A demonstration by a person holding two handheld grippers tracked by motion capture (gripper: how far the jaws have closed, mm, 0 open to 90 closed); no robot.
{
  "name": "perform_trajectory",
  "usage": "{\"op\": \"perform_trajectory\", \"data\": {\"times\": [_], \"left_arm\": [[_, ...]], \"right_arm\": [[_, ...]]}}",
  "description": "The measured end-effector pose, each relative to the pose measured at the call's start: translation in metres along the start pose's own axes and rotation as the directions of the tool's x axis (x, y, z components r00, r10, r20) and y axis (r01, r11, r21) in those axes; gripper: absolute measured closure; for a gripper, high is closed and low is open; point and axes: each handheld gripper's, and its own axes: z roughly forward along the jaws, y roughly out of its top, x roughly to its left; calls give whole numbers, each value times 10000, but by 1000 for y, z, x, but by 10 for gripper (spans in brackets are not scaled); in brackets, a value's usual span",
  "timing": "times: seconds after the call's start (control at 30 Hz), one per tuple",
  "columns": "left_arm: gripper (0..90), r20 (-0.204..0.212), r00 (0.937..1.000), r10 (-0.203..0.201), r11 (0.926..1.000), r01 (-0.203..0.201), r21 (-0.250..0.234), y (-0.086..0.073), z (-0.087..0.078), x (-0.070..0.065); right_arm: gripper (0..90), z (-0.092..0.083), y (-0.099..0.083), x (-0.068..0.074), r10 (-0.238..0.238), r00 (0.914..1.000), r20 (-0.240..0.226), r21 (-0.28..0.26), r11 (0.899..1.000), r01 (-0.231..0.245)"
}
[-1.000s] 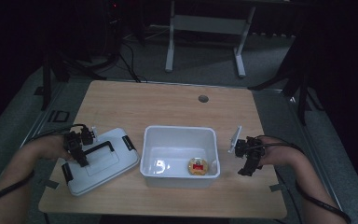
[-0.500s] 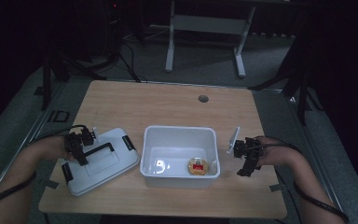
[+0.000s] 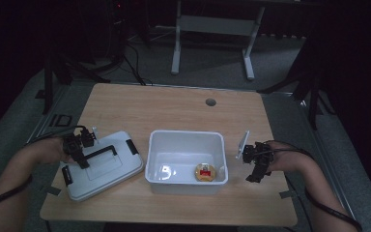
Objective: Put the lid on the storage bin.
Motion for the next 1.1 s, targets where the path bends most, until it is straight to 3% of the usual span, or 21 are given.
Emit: {"op": "perform_trajectory", "data": {"times": [0.13, 0.5, 0.7, 0.8, 1.1], "left_arm": [[837, -17, 9999, -110, 9999, 110, -90, -3, -12, -2], [837, -309, 9994, 164, 9996, -171, -219, -4, -40, -11], [837, -435, 9974, 580, 9981, -589, -180, 1, -54, -19], [837, -556, 9965, 622, 9977, -637, -242, 2, -62, -21], [837, -1064, 9908, 833, 9929, -916, -757, -2, -106, -30]], "right_arm": [[152, 1, -1, -1, 64, 10000, 28, -19, 10000, -64], [153, 3, -4, 1, 29, 10000, -55, -141, 9999, -30], [153, 3, -7, 3, 16, 9999, -163, -523, 9986, -25], [153, 5, -9, 3, 39, 9999, -162, -467, 9989, -46], [153, 3, -11, 2, 120, 9998, -176, -486, 9987, -128]]}}
